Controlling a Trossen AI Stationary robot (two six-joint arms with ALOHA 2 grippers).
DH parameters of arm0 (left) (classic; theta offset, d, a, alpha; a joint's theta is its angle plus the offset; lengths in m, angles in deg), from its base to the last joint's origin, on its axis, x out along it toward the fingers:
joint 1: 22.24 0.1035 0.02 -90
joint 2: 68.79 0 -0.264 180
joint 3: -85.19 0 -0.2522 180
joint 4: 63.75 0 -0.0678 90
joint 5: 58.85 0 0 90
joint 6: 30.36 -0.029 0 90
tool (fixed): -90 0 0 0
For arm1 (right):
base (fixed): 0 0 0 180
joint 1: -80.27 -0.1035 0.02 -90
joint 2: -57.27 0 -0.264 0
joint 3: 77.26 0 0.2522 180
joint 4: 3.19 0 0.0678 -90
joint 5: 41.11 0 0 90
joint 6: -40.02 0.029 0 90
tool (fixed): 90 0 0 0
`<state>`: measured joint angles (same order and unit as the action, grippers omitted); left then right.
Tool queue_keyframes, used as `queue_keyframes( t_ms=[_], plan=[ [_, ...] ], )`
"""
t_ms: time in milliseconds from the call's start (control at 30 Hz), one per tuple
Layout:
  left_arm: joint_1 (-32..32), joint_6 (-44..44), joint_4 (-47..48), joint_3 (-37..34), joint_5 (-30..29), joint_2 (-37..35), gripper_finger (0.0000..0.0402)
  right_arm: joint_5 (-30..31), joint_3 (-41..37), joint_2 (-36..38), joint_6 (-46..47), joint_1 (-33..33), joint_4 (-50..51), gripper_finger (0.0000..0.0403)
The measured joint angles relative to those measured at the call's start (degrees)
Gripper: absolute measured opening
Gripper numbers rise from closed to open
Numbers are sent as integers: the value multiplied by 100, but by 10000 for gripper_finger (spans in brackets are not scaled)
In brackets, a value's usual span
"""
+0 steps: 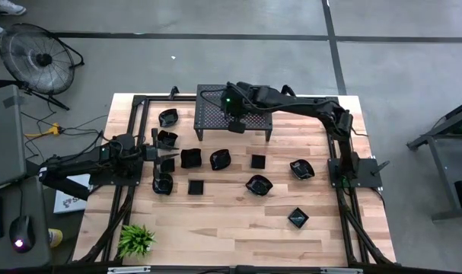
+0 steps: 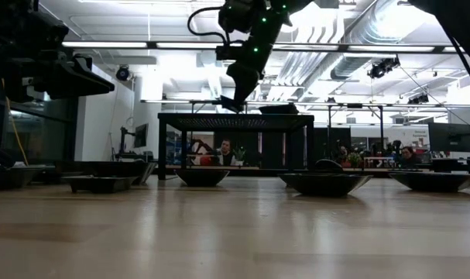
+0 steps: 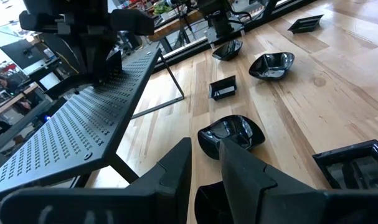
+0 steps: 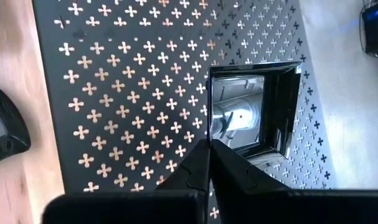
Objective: Pick & Place Mini shaped plates
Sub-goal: Put the black square plate on the shelf, then stack the black square plate on top of the black square plate on the shelf
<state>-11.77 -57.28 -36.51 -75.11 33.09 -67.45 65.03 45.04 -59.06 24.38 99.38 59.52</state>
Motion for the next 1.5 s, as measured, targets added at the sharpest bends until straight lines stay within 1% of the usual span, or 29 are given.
queue_keyframes(
  t_ms=[200, 333, 567, 733, 1500],
  plan=[
    [0, 2, 0, 1, 0, 0, 80, 0, 0, -16, 39, 0, 187, 5],
    [0, 2, 0, 0, 0, 0, 80, 1, 0, -26, 236, 0, 430, 5],
    [1, 2, 0, 2, 0, -2, 80, -31, 0, -26, 274, -2, 524, 5],
    [-1, 0, 0, 2, 0, -1, 80, -319, 0, -28, 276, -2, 545, 9],
    [-1, 0, 0, 0, 0, -2, 80, -304, 8, -28, 319, -4, 621, 86]
  ],
)
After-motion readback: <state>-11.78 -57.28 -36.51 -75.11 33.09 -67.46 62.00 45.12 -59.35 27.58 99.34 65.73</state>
